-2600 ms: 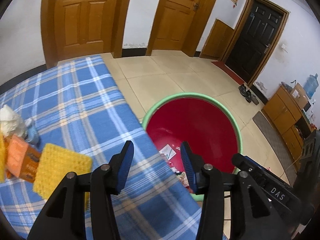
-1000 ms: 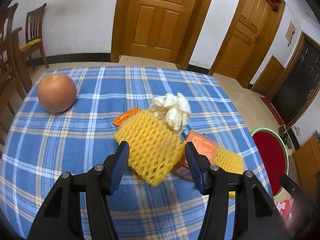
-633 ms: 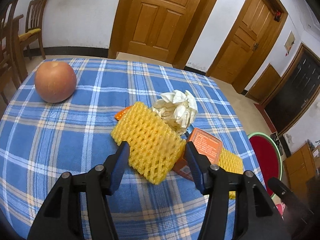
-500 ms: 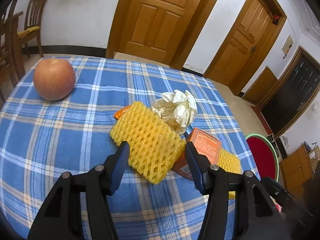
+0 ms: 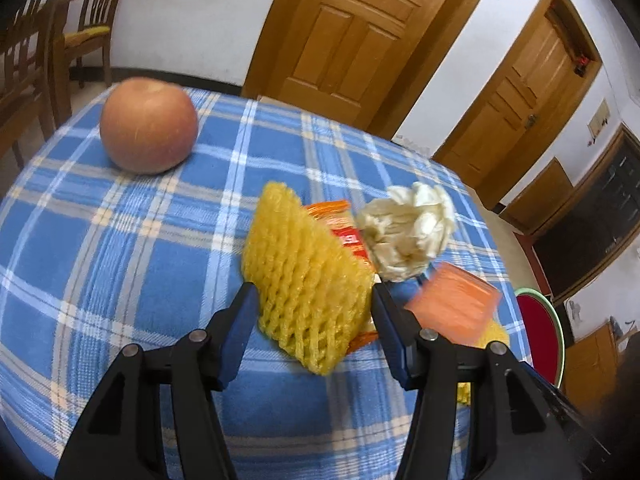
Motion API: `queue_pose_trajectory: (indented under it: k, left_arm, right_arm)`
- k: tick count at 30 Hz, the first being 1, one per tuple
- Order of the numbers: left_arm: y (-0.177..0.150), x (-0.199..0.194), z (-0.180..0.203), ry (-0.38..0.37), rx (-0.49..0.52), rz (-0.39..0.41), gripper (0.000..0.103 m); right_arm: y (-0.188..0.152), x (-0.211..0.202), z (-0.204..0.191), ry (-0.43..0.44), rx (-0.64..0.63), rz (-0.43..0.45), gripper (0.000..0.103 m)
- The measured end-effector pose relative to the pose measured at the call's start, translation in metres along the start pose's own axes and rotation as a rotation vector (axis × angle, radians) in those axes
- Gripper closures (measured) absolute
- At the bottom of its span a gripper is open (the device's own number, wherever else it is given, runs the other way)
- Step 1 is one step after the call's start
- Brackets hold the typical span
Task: Collect trash
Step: 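Grasp a yellow foam net with the left tool while the right tool grasps another foam net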
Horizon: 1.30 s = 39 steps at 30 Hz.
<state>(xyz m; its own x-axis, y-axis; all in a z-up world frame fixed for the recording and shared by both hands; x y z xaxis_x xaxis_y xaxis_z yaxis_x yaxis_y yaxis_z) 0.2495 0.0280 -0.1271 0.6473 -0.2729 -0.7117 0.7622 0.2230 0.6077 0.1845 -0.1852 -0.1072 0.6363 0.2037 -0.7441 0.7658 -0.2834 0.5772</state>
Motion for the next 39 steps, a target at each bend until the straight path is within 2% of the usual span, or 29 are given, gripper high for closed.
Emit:
queue_pose_trajectory:
  k: [3,5,7,11,13,17,25,30,39]
  left_arm:
    - [0.000,0.000,0.001,-0.005,0.000,0.008,0.047]
    - [0.000,0.000,0.002,-0.013,-0.001,0.008,0.050]
    - [-0.001,0.000,0.004,-0.023,0.001,0.009,0.054]
    - [-0.001,-0.002,0.012,-0.038,0.025,0.014,0.069]
    - [-0.001,-0.003,0.015,-0.037,0.034,0.018,0.071]
    - [-0.001,-0.008,0.011,-0.059,-0.003,0.016,0.079]
    - [-0.007,-0.029,0.008,-0.048,-0.017,0.034,0.081]
    - [-0.010,-0.045,0.014,-0.040,0.017,0.049,0.081]
    - [-0.016,-0.067,0.041,-0.078,0.072,0.062,0.081]
  right_arm:
    - [-0.003,0.008,-0.002,-0.002,0.001,-0.014,0.040]
    - [-0.005,0.010,-0.003,-0.008,-0.003,-0.014,0.045]
    - [-0.005,0.011,-0.004,-0.012,-0.016,-0.012,0.053]
    - [-0.007,0.011,-0.003,-0.014,-0.032,-0.009,0.071]
    - [-0.009,0.011,-0.005,0.000,-0.035,-0.013,0.078]
    - [-0.011,0.006,-0.007,0.030,-0.042,-0.007,0.085]
    - [-0.013,-0.011,-0.003,0.056,-0.021,0.014,0.088]
    - [-0.013,-0.024,0.001,0.065,-0.005,0.038,0.088]
    - [-0.011,-0.049,0.010,0.073,0.023,0.086,0.088]
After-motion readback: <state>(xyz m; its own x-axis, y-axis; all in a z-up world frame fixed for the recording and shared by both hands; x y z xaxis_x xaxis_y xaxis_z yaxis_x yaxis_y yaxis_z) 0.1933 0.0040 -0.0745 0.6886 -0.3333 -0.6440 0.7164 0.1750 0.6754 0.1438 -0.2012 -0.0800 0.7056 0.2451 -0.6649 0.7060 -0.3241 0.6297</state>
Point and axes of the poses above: each gripper's, at about its wrist camera, not at the fingertips, and x roughly the way its jaws point, z to its right, y to its top, the point moved 9 cm from there along x, roughly the way its jaws point, and after that the axes turned 4 degrees about x, right-handed, at the moved point
